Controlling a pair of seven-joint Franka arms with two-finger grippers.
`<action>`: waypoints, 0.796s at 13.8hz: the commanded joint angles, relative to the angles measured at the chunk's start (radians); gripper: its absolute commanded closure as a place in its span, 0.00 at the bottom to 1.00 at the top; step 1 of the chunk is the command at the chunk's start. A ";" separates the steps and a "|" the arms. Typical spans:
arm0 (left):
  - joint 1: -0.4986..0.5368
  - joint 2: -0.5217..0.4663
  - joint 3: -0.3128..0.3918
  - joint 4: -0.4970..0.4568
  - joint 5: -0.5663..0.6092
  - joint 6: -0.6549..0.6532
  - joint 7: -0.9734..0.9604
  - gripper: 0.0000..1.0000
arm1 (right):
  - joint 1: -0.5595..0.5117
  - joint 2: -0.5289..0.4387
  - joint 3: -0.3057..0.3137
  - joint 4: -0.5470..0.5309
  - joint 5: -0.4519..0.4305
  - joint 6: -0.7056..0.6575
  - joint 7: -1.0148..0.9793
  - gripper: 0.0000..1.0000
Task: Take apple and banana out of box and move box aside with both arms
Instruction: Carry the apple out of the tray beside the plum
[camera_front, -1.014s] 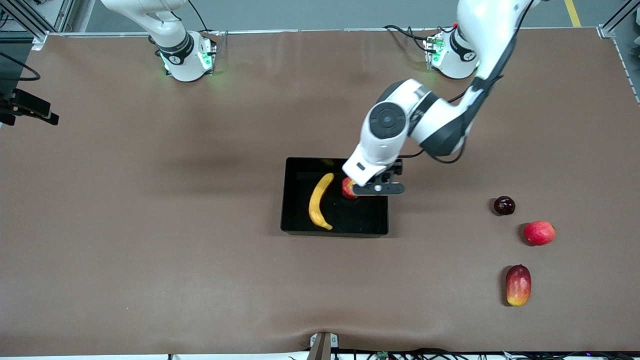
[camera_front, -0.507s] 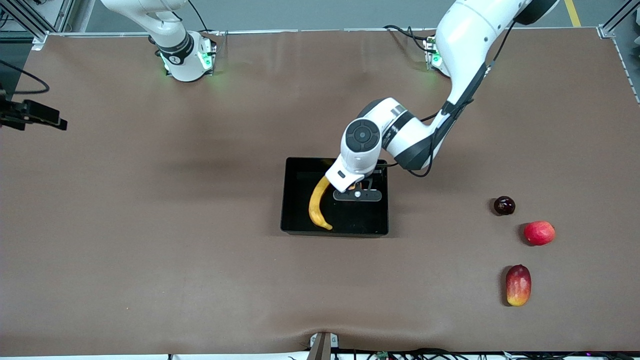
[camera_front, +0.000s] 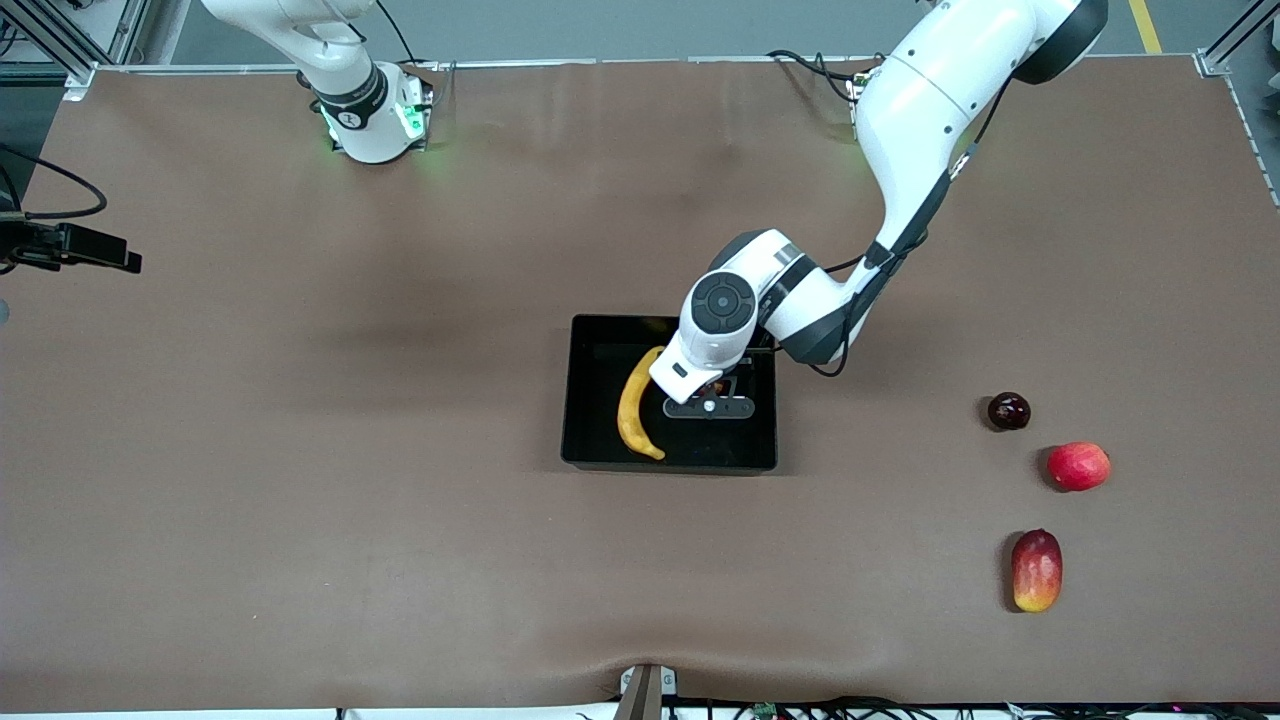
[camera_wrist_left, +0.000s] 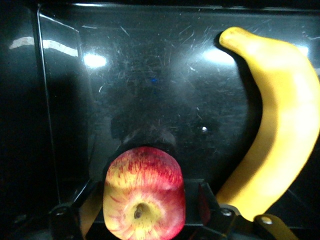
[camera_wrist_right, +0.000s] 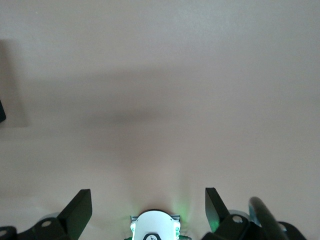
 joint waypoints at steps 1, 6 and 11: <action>-0.008 0.002 0.004 0.009 0.030 -0.003 -0.025 0.47 | 0.011 0.013 -0.021 0.011 0.009 -0.021 -0.003 0.00; -0.002 -0.051 0.004 0.025 0.090 -0.067 -0.007 1.00 | 0.006 0.015 -0.019 -0.030 0.020 -0.014 -0.001 0.00; 0.102 -0.204 -0.006 0.043 0.080 -0.122 0.080 1.00 | 0.005 0.012 -0.016 -0.043 0.029 -0.014 0.000 0.00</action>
